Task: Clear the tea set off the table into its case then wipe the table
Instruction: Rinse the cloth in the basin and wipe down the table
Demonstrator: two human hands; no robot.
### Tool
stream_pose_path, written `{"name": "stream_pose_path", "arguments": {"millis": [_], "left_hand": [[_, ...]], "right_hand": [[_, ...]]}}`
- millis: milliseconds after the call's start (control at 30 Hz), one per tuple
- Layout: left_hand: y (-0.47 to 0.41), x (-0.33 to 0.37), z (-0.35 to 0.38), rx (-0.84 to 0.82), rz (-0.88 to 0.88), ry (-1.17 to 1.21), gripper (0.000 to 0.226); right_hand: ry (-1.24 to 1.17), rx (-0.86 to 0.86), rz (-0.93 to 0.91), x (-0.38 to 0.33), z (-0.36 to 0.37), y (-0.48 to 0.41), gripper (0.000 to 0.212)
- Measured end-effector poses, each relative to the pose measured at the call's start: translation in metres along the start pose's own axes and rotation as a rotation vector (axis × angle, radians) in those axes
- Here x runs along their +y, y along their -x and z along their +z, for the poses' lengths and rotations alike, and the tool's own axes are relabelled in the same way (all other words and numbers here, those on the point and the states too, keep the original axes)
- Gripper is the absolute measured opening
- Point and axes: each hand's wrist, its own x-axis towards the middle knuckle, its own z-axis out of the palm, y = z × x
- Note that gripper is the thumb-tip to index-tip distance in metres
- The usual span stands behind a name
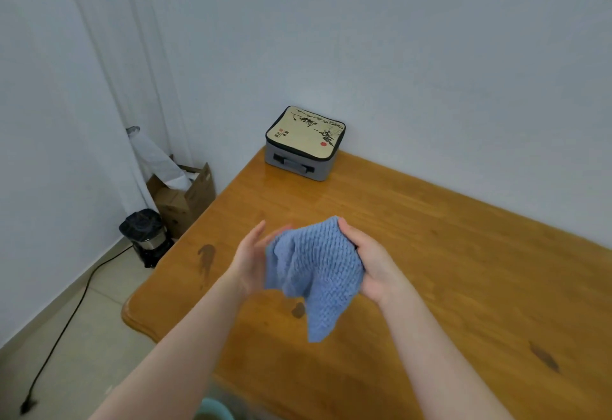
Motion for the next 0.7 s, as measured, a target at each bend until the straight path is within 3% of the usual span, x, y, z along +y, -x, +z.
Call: {"name": "stream_pose_path", "arguments": {"millis": [67,167,300,367,433,500,567,633,700], "left_hand": [[-0.002,-0.027,0.007,0.015,-0.062,0.087,0.057],[0.007,-0.066,0.028,0.046,-0.068,0.148,0.038],[0.009,-0.07,0.043,-0.144,-0.079,0.429,0.07],[0.004,-0.058,0.034,-0.144,-0.03,0.435,0.083],[0.007,-0.044,0.025,-0.095,-0.025,0.345,0.092],[0.013,-0.032,0.02,-0.121,-0.033,0.207,0.084],[0.019,-0.024,0.028,-0.115,0.019,-0.043,0.055],[0.021,-0.018,0.036,-0.05,0.109,-0.253,0.037],[0.02,-0.011,0.043,0.051,0.214,-0.367,0.033]], "right_hand": [[-0.172,-0.039,0.019,0.0,0.007,0.0,0.026],[-0.309,-0.064,-0.009,0.002,0.014,0.0,0.035],[-0.298,0.028,-0.002,0.003,0.002,-0.007,0.074],[-0.282,0.124,-0.027,0.003,-0.01,-0.009,0.087],[-0.278,0.208,-0.078,0.002,-0.022,-0.01,0.086],[-0.142,0.216,-0.139,0.001,-0.029,-0.009,0.076],[0.101,0.179,-0.188,0.0,-0.036,-0.008,0.065],[0.396,0.129,-0.217,-0.001,-0.045,-0.007,0.065],[0.745,0.094,-0.206,-0.004,-0.052,-0.009,0.072]]}}
